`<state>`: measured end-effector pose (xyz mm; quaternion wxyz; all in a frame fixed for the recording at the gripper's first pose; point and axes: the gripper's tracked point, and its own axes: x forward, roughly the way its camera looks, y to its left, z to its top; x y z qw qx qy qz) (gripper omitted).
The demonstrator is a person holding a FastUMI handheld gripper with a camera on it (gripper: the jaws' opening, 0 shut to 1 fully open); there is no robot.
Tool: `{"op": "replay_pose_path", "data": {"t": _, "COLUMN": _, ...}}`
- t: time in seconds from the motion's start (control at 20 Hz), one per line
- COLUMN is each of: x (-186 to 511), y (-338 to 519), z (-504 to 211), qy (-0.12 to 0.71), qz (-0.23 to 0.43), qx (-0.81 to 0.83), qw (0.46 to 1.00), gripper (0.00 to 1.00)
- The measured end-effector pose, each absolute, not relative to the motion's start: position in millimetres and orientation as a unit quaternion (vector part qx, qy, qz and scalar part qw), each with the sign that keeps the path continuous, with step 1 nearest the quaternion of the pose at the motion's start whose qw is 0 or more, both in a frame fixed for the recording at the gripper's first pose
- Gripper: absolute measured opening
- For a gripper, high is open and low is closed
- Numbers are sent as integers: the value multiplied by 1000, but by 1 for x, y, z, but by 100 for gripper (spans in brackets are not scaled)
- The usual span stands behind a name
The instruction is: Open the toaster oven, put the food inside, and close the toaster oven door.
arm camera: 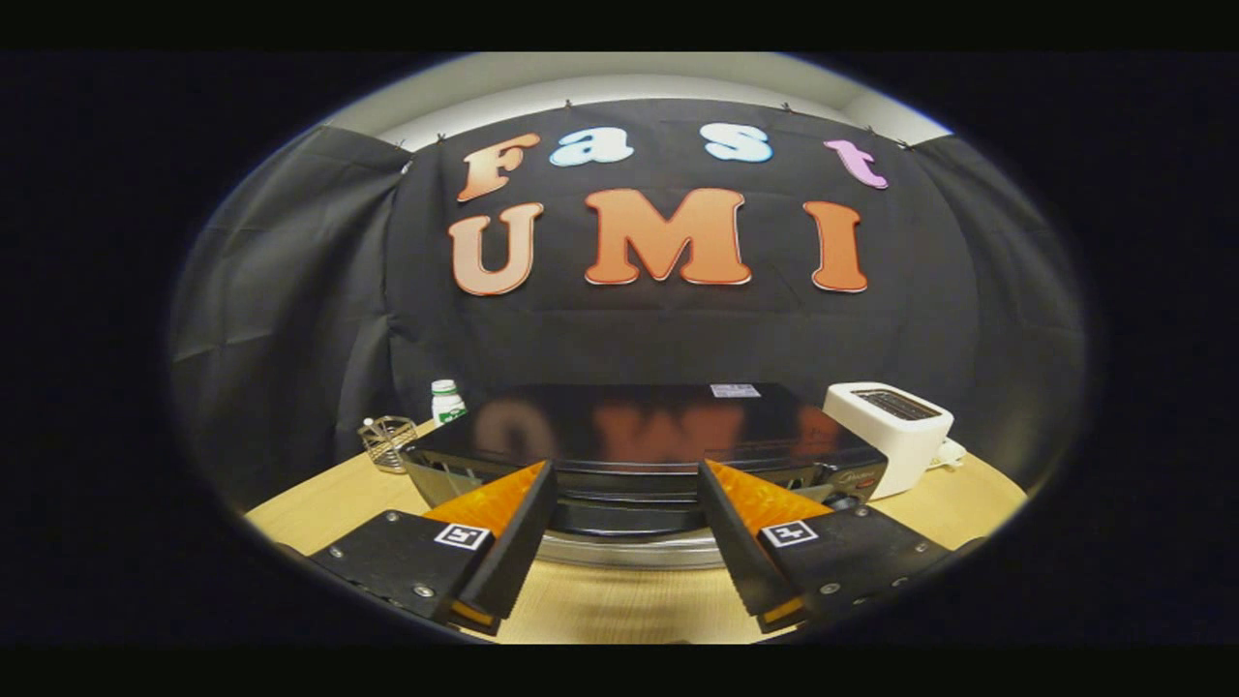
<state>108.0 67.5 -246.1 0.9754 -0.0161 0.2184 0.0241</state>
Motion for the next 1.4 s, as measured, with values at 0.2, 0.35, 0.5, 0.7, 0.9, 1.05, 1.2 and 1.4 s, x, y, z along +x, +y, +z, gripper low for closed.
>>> {"op": "replay_pose_path", "data": {"t": 0.2, "x": 73, "y": 71, "z": -248, "qy": 231, "qz": 42, "qx": -34, "qw": 972, "gripper": 86}}
{"op": "replay_pose_path", "data": {"t": 0.35, "x": 42, "y": 72, "z": -257, "qy": 250, "qz": 55, "qx": -45, "qw": 966, "gripper": 86}}
{"op": "replay_pose_path", "data": {"t": 0.5, "x": 18, "y": 73, "z": -267, "qy": 267, "qz": 67, "qx": -50, "qw": 960, "gripper": 86}}
{"op": "replay_pose_path", "data": {"t": 0.7, "x": -7, "y": 74, "z": -285, "qy": 295, "qz": 79, "qx": -16, "qw": 952, "gripper": 86}}
{"op": "replay_pose_path", "data": {"t": 0.9, "x": -27, "y": 79, "z": -307, "qy": 342, "qz": 99, "qx": 56, "qw": 933, "gripper": 86}}
{"op": "replay_pose_path", "data": {"t": 1.05, "x": -40, "y": 82, "z": -329, "qy": 384, "qz": 102, "qx": 95, "qw": 913, "gripper": 85}}
{"op": "replay_pose_path", "data": {"t": 1.2, "x": -47, "y": 80, "z": -347, "qy": 416, "qz": 97, "qx": 132, "qw": 895, "gripper": 83}}
{"op": "replay_pose_path", "data": {"t": 1.4, "x": -41, "y": 71, "z": -355, "qy": 419, "qz": 84, "qx": 147, "qw": 892, "gripper": 78}}
